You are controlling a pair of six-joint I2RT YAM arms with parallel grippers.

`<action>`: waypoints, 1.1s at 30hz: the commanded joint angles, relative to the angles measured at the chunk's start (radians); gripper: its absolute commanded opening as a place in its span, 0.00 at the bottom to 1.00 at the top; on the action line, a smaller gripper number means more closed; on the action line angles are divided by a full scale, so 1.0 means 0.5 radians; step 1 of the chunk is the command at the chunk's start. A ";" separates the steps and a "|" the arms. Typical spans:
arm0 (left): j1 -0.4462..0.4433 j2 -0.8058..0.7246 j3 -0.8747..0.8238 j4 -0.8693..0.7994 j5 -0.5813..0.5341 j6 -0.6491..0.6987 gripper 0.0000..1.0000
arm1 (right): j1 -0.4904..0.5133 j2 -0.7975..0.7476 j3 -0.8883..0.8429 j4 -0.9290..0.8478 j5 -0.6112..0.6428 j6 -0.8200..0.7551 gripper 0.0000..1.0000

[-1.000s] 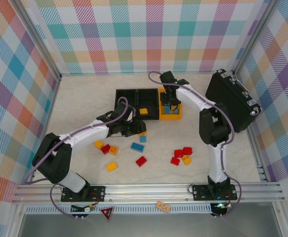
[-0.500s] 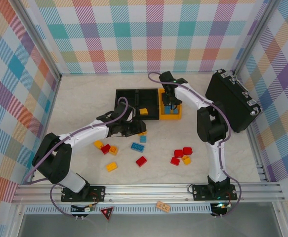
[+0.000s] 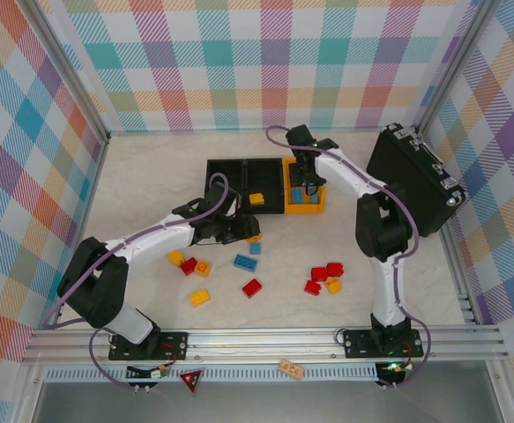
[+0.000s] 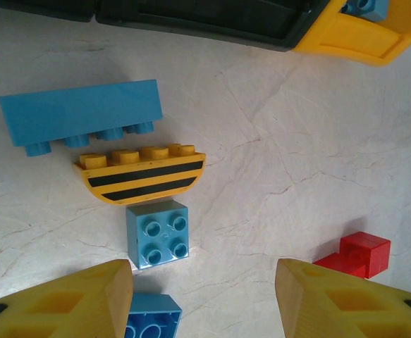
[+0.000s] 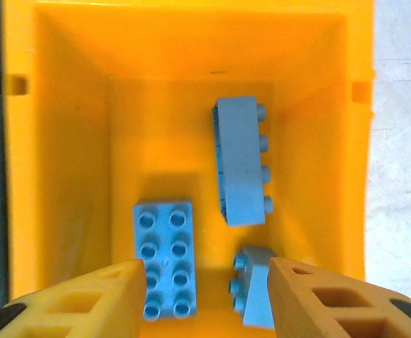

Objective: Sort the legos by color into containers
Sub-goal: Place the lego in the container, then pick up the lego from the center of the table.

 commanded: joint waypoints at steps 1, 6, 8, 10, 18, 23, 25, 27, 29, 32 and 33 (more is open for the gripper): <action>-0.018 -0.069 0.041 -0.077 -0.072 0.009 0.56 | -0.006 -0.239 -0.105 0.074 -0.123 0.049 0.49; -0.018 -0.129 0.033 -0.186 -0.171 0.010 0.56 | 0.012 -0.472 -0.357 0.193 -0.279 0.070 0.49; -0.018 -0.159 0.029 -0.245 -0.216 0.010 0.56 | 0.014 -0.577 -0.487 0.272 -0.399 0.070 0.49; -0.018 -0.189 0.028 -0.331 -0.282 0.007 0.56 | 0.016 -0.696 -0.652 0.408 -0.563 0.071 0.50; 0.003 -0.310 0.044 -0.719 -0.460 0.057 0.56 | 0.088 -0.976 -0.992 0.563 -0.879 0.031 0.50; 0.027 -0.378 0.067 -0.961 -0.517 0.162 0.56 | 0.135 -1.160 -1.249 0.709 -1.187 -0.010 0.51; 0.037 -0.387 0.083 -1.054 -0.529 0.207 0.58 | 0.158 -1.219 -1.342 0.762 -1.298 -0.027 0.51; 0.046 -0.392 0.100 -1.145 -0.554 0.249 0.58 | 0.186 -1.283 -1.449 0.829 -1.402 -0.041 0.53; 0.057 -0.391 0.097 -1.207 -0.562 0.279 0.58 | 0.211 -1.330 -1.544 0.885 -1.485 -0.040 0.54; 0.079 -0.362 0.094 -1.275 -0.571 0.295 0.58 | 0.233 -1.358 -1.672 0.957 -1.609 0.005 0.54; 0.084 -0.343 0.091 -1.288 -0.562 0.308 0.59 | 0.247 -1.365 -1.707 0.973 -1.626 0.015 0.54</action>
